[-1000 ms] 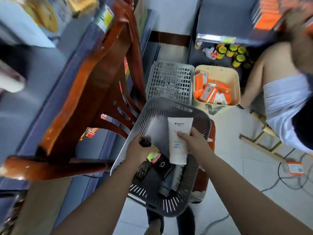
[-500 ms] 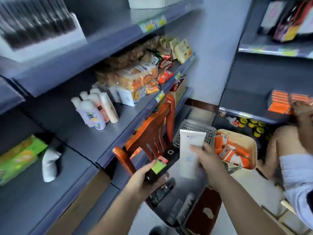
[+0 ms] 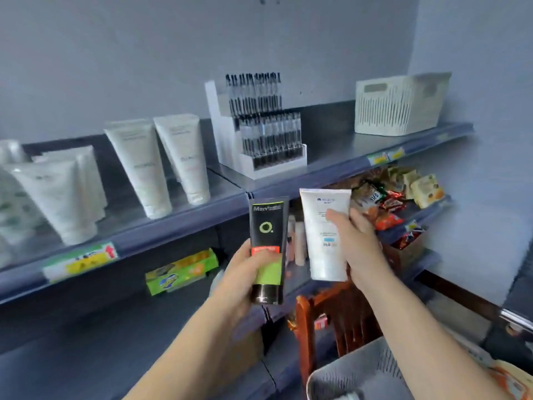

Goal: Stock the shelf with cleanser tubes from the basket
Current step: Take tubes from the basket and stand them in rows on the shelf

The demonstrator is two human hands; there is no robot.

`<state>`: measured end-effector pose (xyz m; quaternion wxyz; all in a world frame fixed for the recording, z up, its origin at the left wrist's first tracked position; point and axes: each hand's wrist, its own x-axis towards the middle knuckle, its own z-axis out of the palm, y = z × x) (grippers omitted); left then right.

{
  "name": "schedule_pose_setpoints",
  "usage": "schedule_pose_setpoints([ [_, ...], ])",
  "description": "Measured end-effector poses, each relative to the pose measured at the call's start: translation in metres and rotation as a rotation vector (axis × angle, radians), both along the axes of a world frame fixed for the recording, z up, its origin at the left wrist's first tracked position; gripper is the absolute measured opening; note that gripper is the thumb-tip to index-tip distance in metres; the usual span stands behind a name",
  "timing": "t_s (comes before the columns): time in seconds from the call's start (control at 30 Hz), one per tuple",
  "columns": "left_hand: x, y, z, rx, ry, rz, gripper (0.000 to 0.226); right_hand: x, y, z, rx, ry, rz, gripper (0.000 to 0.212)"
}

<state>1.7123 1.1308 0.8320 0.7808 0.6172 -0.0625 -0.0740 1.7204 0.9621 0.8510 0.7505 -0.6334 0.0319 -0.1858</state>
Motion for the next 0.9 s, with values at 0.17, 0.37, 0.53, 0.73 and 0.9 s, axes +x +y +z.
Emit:
schedule_pose_setpoints([
  [0.17, -0.021, 0.062, 0.056, 0.028, -0.220, 0.177, 0.006, -0.004, 0.071, 0.061, 0.016, -0.147, 0.214, 0.013],
  [0.37, -0.047, 0.148, 0.117, 0.060, -0.364, 0.351, 0.014, -0.006, 0.159, 0.123, 0.033, -0.236, 0.449, 0.012],
  [0.53, -0.063, 0.222, 0.163, 0.134, -0.453, 0.467, 0.016, -0.004, 0.225, 0.165, -0.024, -0.331, 0.601, 0.015],
  [0.73, -0.063, 0.300, 0.216, 0.265, -0.554, 0.537, 0.018, 0.013, 0.287, 0.209, -0.134, -0.397, 0.657, 0.013],
  [0.9, -0.048, 0.345, 0.253, 0.370, -0.544, 0.558, 0.016, 0.037, 0.328, 0.236, -0.203, -0.400, 0.611, 0.011],
])
